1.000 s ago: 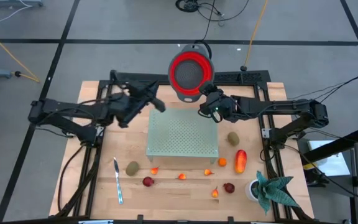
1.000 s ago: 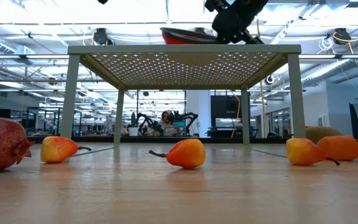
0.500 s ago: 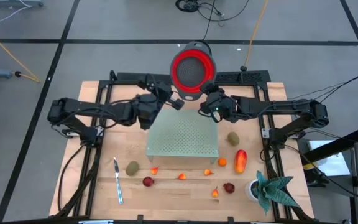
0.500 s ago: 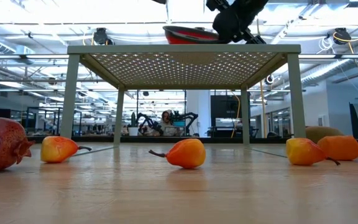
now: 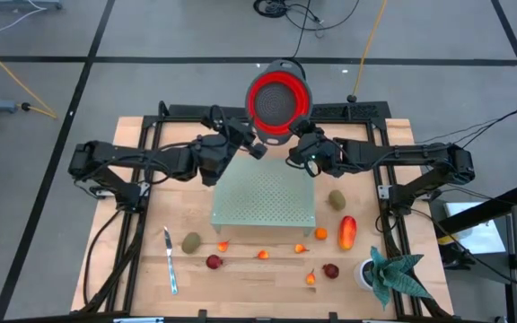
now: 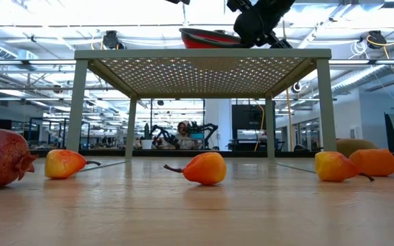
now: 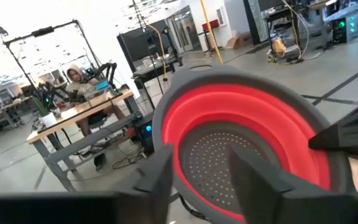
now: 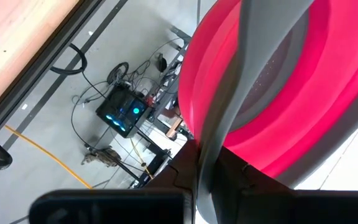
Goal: Pick & Place Fruit
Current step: Put the strainer on the shelf
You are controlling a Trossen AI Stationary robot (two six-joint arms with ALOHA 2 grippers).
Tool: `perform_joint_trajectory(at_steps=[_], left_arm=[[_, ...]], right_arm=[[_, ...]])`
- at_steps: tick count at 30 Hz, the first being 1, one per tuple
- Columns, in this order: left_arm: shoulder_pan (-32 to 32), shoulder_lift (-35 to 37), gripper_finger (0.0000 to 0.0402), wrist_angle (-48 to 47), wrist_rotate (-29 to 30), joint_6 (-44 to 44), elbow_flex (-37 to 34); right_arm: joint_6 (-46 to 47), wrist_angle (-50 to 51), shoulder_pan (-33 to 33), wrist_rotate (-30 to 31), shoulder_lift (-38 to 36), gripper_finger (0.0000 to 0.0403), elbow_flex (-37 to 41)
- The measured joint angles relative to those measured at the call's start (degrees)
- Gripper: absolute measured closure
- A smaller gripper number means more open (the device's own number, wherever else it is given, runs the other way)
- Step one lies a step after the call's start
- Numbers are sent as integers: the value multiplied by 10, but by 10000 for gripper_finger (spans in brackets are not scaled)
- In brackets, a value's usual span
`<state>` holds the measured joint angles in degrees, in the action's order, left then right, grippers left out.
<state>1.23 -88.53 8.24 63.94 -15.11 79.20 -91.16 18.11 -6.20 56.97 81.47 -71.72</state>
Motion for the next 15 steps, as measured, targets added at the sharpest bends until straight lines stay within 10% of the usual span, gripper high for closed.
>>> perform_joint_trajectory(at_steps=[8,15], left_arm=[[-27,0,113,-81,-1,97,0],[-46,0,86,-82,-60,156,0]], right_arm=[[0,0,0,0,0,390,0],[-15,-1,10,0,0,390,0]])
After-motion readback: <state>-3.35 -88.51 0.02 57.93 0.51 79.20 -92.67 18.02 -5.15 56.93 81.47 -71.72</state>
